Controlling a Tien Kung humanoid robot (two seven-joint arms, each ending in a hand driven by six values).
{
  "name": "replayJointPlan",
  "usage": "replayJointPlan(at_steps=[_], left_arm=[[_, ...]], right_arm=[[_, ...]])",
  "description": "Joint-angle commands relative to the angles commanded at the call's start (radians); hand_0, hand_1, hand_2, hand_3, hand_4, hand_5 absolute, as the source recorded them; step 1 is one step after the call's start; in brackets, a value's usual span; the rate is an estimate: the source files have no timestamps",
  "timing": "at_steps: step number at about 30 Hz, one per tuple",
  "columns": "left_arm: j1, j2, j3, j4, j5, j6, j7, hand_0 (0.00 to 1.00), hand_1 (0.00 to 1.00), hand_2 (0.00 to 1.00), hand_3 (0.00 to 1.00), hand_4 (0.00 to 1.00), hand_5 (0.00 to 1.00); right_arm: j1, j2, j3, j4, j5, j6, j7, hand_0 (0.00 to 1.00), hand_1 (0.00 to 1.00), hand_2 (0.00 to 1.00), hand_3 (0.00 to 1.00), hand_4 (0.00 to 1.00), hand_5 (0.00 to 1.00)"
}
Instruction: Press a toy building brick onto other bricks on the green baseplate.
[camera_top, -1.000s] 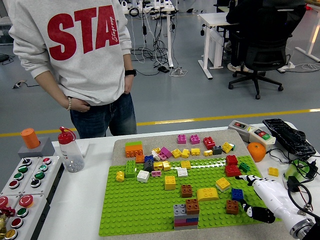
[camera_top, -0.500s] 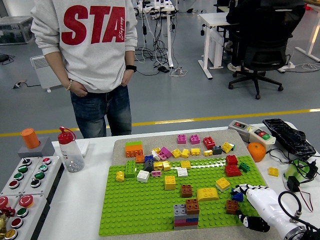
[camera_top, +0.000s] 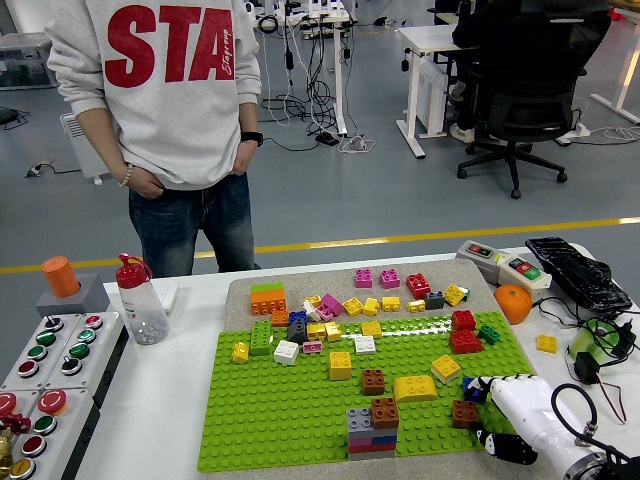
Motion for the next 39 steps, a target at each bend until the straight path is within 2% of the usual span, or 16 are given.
replayJointPlan(at_steps=[33,34,39], left_arm=[[-0.009,0.001,0.004,0.0,-0.013,0.0,-0.002,0.658,0.682,0.705,0.576,0.298,0.998],[-0.009,0.001,0.004,0.0,-0.013,0.0,-0.002,0.658,0.682,0.705,0.576,0.298,0.998],[-0.009,0.001,0.004,0.0,-0.014,0.0,-0.002,0.658,0.682,0.705,0.576,0.298,0.998]], right_arm=[[0.049,0.01,-0.039,-0.037,-0.008,0.046,-0.037,0.606,0.572,0.602,0.63,0.69,0.273],[0.049,0.01,-0.039,-0.038,-0.008,0.046,-0.036,0.586,0.552,0.567,0.574,0.675,0.275],[0.05,0.01,-0.043,-0.042,0.0,0.047,-0.034,0.586,0.552,0.567,0.574,0.675,0.275]])
